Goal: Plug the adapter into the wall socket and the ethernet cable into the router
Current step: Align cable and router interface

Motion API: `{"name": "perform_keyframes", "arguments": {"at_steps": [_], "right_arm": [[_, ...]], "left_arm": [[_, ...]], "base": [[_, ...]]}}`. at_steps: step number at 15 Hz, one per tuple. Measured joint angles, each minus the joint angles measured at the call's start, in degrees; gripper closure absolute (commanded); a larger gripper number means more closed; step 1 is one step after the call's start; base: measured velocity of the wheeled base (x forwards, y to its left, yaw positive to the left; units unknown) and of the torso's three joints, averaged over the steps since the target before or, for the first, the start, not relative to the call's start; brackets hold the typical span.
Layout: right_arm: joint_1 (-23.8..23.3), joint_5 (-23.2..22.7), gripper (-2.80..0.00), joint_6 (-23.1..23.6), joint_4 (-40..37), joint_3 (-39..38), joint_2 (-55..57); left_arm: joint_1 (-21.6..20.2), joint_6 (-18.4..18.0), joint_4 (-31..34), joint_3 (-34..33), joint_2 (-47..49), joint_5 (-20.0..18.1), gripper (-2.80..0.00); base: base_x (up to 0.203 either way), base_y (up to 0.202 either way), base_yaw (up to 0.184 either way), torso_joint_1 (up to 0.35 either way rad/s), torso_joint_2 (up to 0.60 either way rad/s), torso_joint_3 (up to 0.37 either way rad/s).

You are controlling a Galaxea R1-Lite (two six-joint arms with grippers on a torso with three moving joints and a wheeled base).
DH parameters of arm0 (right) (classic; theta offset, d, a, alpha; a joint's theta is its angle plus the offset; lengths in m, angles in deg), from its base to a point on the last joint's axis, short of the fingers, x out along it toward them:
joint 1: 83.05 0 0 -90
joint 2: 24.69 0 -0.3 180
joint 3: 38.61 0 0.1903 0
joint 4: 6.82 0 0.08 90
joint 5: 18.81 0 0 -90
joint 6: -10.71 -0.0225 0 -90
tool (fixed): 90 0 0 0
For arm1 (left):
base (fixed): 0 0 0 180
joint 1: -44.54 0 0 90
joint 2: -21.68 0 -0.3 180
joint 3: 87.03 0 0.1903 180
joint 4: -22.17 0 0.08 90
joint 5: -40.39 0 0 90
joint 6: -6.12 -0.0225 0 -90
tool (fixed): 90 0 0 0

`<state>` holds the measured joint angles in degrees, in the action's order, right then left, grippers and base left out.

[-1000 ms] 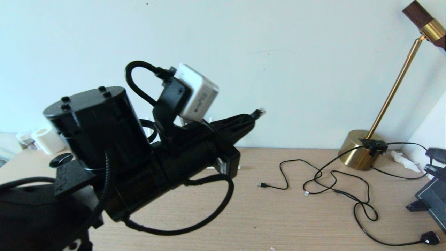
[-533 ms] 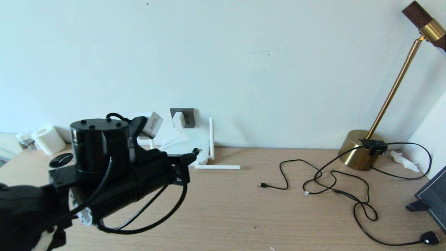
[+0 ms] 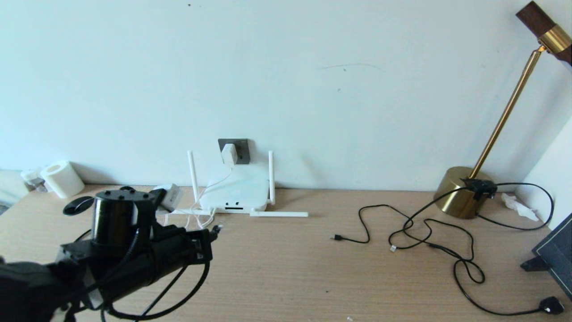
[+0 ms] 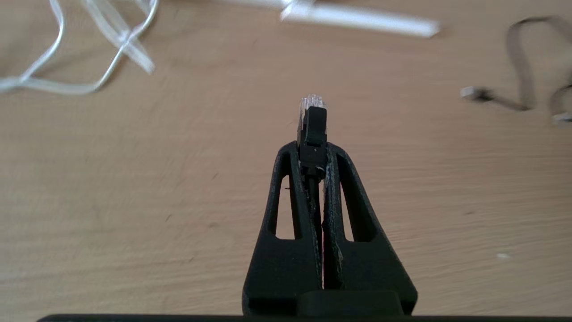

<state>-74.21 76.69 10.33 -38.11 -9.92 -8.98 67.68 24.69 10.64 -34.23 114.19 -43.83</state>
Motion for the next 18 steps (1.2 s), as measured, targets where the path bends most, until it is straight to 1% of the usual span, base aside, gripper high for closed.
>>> {"name": "perform_keyframes", "arguments": {"at_steps": [1, 2, 4, 6, 8, 10, 12, 15, 18], "right_arm": [[-0.31, -1.50, -2.80, -1.49, -1.38, -0.40, -0.05], [-1.94, -2.04, -2.80, -2.04, -2.85, -0.42, -0.18], [-6.23, -2.57, -2.80, -0.78, -3.90, -0.31, -2.19], [-7.97, -3.21, -2.80, 1.09, -4.11, -0.31, -7.03], [-8.56, -4.07, -2.80, 3.02, -3.62, -0.52, -11.81], [-8.79, -4.63, -2.80, 3.86, -3.20, -0.69, -14.03], [-8.84, -4.56, -2.80, 2.41, -3.23, -0.70, -15.03], [-8.84, -4.48, -2.80, 1.01, -3.20, -0.70, -15.62], [-8.84, -4.46, -2.80, 0.96, -3.20, -0.66, -15.68]], "left_arm": [[-0.70, 0.02, -0.02, -0.18, 1.35, -0.07, 0.00], [-1.34, 0.02, -0.15, -0.13, 2.92, -0.09, 0.00], [-2.31, 0.23, -0.35, 1.17, 6.51, -0.11, 0.00], [-3.23, 1.14, -0.44, 4.44, 10.71, 0.06, 0.00], [-4.35, 1.84, -0.48, 8.26, 14.75, 0.20, 0.00], [-5.04, 2.30, -0.57, 11.61, 18.24, 0.28, 0.00], [-5.20, 2.34, -0.99, 13.94, 20.95, 0.37, 0.00], [-5.41, 2.30, -4.78, 15.08, 24.18, 0.78, 0.00], [-5.42, 1.90, -11.51, 15.34, 27.18, 2.51, 0.00]], "base": [[0.000, 0.000, 0.000, 0.000, 0.00, 0.000], [0.000, 0.000, 0.000, 0.000, 0.00, 0.000], [0.000, 0.000, 0.000, 0.000, 0.00, 0.000], [0.000, 0.000, 0.000, 0.000, 0.00, 0.000], [0.000, 0.000, 0.000, 0.000, 0.00, 0.000], [0.000, 0.000, 0.000, 0.000, 0.00, 0.000], [0.000, 0.000, 0.000, 0.000, 0.00, 0.000], [0.000, 0.000, 0.000, 0.000, 0.00, 0.000], [0.000, 0.000, 0.000, 0.000, 0.00, 0.000]]}}
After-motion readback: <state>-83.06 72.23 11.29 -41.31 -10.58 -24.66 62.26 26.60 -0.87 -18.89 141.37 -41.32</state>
